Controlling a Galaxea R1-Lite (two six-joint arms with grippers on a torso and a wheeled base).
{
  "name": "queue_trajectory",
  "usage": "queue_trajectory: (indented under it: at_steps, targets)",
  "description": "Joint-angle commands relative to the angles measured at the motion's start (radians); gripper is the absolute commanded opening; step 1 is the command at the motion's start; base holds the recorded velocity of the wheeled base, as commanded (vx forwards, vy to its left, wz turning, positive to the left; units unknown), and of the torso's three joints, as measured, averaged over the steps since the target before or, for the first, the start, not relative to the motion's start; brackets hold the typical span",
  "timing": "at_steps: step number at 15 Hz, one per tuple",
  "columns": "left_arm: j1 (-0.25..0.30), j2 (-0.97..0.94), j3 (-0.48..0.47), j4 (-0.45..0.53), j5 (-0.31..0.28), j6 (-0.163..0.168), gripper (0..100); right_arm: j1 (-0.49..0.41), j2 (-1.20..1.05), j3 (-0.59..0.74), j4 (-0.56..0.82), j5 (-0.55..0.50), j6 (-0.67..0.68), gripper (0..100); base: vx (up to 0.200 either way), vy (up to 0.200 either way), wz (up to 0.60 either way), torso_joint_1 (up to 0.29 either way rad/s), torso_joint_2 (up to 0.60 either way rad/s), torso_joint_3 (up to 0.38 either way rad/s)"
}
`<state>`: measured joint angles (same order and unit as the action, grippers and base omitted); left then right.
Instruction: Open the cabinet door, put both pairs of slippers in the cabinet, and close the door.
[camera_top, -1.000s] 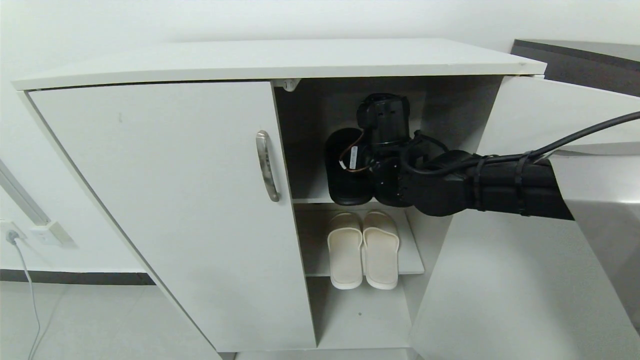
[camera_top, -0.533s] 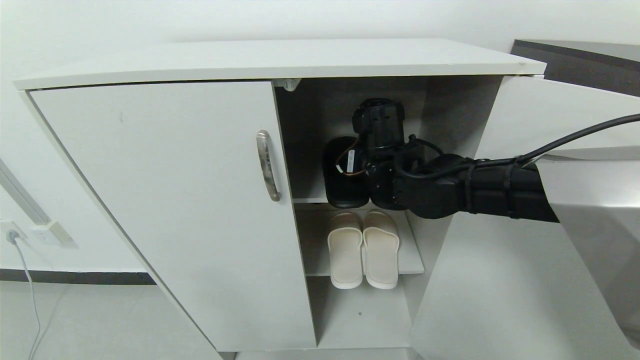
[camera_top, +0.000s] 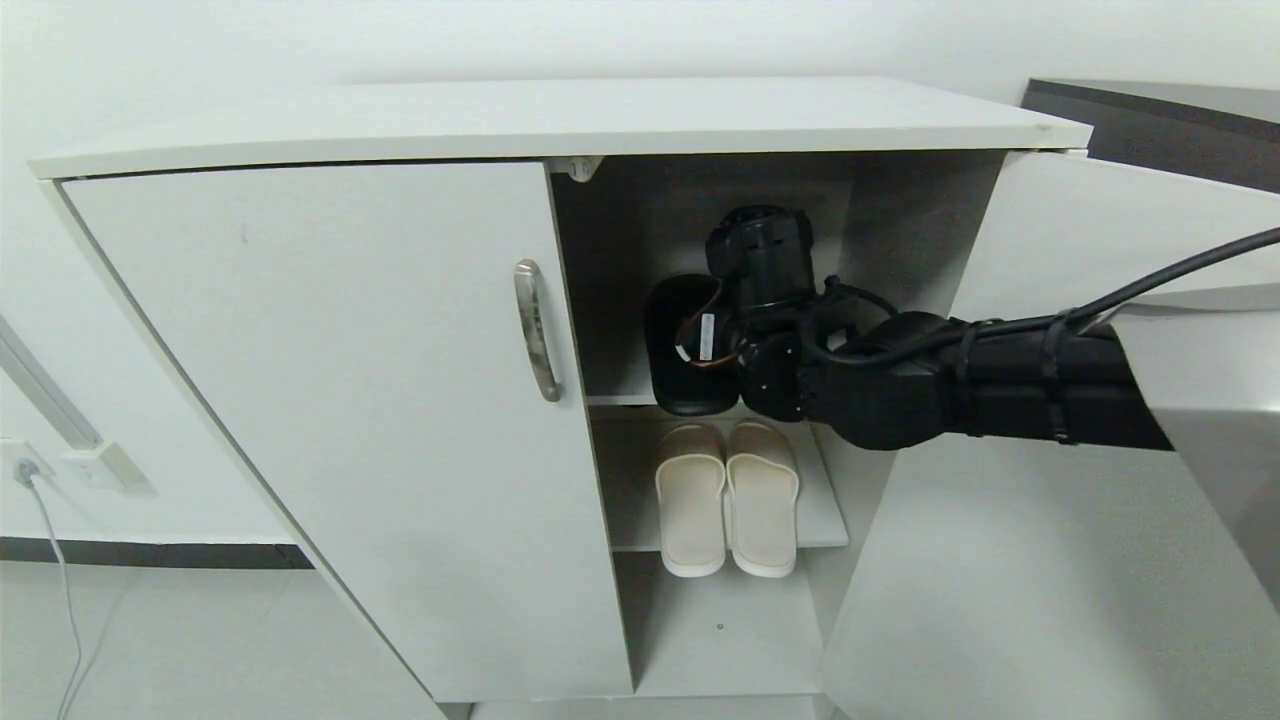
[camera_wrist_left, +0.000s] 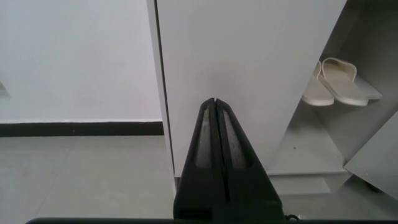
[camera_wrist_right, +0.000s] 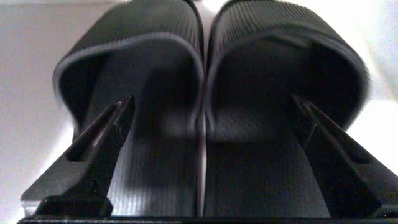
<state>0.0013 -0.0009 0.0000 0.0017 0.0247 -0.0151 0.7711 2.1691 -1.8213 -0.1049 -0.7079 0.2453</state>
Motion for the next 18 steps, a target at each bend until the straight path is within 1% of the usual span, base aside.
queue_trajectory:
  at_steps: [1, 2, 6, 7, 8, 10, 11, 12, 13, 15, 18]
  targets:
    - [0.000, 0.001, 0.000, 0.000, 0.000, 0.000, 0, 0.025, -0.100, 0.089, -0.006, -0.019, 0.003, 100, 0.000, 0.000, 0.00, 0.000, 0.00, 0.000]
    - [0.000, 0.001, 0.000, 0.000, 0.001, 0.000, 0, 0.031, -0.121, 0.114, -0.006, -0.021, 0.003, 100, 0.000, 0.000, 0.00, 0.000, 0.00, 0.000]
    - [0.000, 0.001, 0.000, 0.000, 0.000, 0.001, 0, 0.099, -0.308, 0.344, -0.012, -0.022, 0.032, 100, 0.000, 0.000, 0.00, 0.000, 0.00, 0.000]
    - [0.000, 0.001, 0.000, 0.000, 0.000, 0.001, 0, 0.103, -0.330, 0.375, -0.018, -0.022, 0.032, 100, 0.000, 0.000, 0.00, 0.000, 0.00, 0.000]
    - [0.000, 0.001, 0.000, 0.000, 0.000, 0.003, 0, 0.111, -0.371, 0.462, -0.065, -0.022, 0.028, 100, 0.000, 0.000, 0.00, 0.000, 0.00, 0.000]
    - [0.000, 0.001, 0.000, 0.000, 0.000, 0.003, 0, 0.103, -0.399, 0.571, -0.171, -0.012, 0.017, 100, 0.000, 0.000, 0.00, 0.000, 0.00, 0.000]
    - [0.000, 0.001, 0.000, 0.000, 0.000, 0.003, 0, 0.100, -0.405, 0.600, -0.203, -0.007, 0.014, 100, 0.000, 0.000, 0.00, 0.000, 0.00, 0.000]
    - [0.000, 0.001, 0.000, 0.000, 0.000, 0.003, 0, 0.099, -0.420, 0.675, -0.286, 0.025, -0.017, 100, 0.000, 0.000, 0.00, 0.000, 0.00, 0.000]
    - [0.000, 0.001, 0.000, 0.000, 0.000, 0.001, 0, 0.099, -0.422, 0.706, -0.343, 0.041, -0.034, 0, 0.000, 0.000, 0.00, 0.000, 0.00, 0.000]
    - [0.000, 0.001, 0.000, 0.000, -0.002, 0.003, 0, 0.099, -0.422, 0.731, -0.409, 0.045, -0.034, 0, 0.000, 0.000, 0.00, 0.000, 0.00, 0.000]
    - [0.000, 0.001, 0.000, 0.000, -0.006, 0.004, 0, 0.099, -0.419, 0.743, -0.427, 0.059, -0.021, 0, 0.000, 0.000, 0.00, 0.000, 0.00, 0.000]
